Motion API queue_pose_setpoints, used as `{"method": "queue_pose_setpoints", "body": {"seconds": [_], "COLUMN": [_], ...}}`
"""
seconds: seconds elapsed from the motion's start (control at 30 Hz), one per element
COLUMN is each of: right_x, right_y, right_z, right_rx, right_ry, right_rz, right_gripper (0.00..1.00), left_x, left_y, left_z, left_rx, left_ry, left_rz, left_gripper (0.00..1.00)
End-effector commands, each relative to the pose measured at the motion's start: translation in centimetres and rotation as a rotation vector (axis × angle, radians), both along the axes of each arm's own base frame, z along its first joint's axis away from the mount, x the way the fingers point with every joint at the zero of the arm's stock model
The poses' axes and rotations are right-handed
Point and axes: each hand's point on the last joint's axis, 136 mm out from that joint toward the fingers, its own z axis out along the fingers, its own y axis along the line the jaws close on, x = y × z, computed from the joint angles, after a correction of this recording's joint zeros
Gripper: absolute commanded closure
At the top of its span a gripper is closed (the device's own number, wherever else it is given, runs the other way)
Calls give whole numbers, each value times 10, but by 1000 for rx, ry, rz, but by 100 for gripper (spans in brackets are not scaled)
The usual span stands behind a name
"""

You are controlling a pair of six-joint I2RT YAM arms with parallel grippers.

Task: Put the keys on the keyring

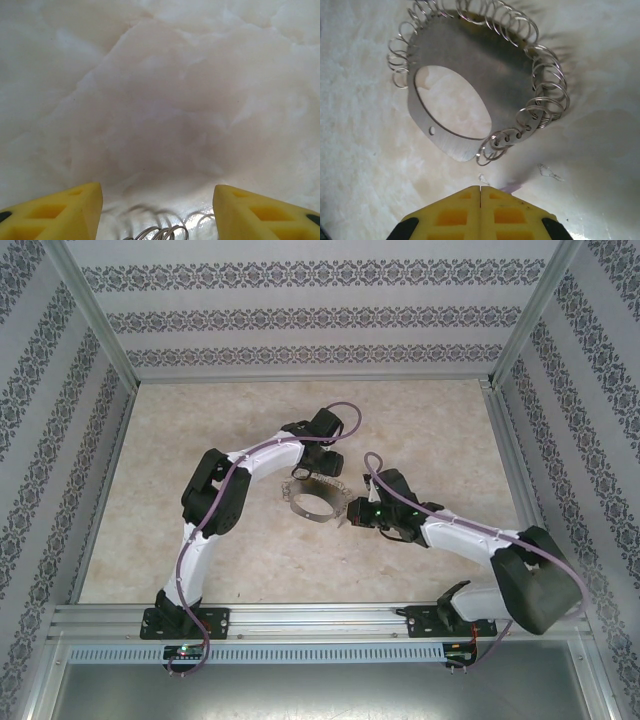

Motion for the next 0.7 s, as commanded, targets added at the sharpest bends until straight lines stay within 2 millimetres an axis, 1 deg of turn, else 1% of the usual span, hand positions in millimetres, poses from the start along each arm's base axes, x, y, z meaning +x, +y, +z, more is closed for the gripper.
{"method": "queue_pose_setpoints", "body": {"seconds": [0.0,0.13,0.17,0.37,0.5,0.53,0.67], "right_x": [20,42,47,85,110,116,134], "right_y": [2,1,-1,-7,-4,-2,6], "right_z": [1,-3,-5,-8,-12,-13,-23], "right_rx": [-8,-29,-33,-29,-20,-15,-12], "right_ry": [-28,-23,-19,-21,-14,-10,10], "right_rz": [-53,-85,-96,-153,-161,-159,-154], "right_gripper": [100,100,100,100,100,100,100], "left_x": [-3,-12,-14,-37,-59,-67,-91], "left_y": [9,21,23,37,44,46,56], "left_z": [0,-6,-5,-7,-6,-9,-9], "left_rx": [17,18,16,7,-26,-38,-94], "left_ry": [22,44,43,76,102,121,147], "left_rz": [-15,9,11,38,65,74,141], "left_gripper": [40,41,41,41,41,41,42]}}
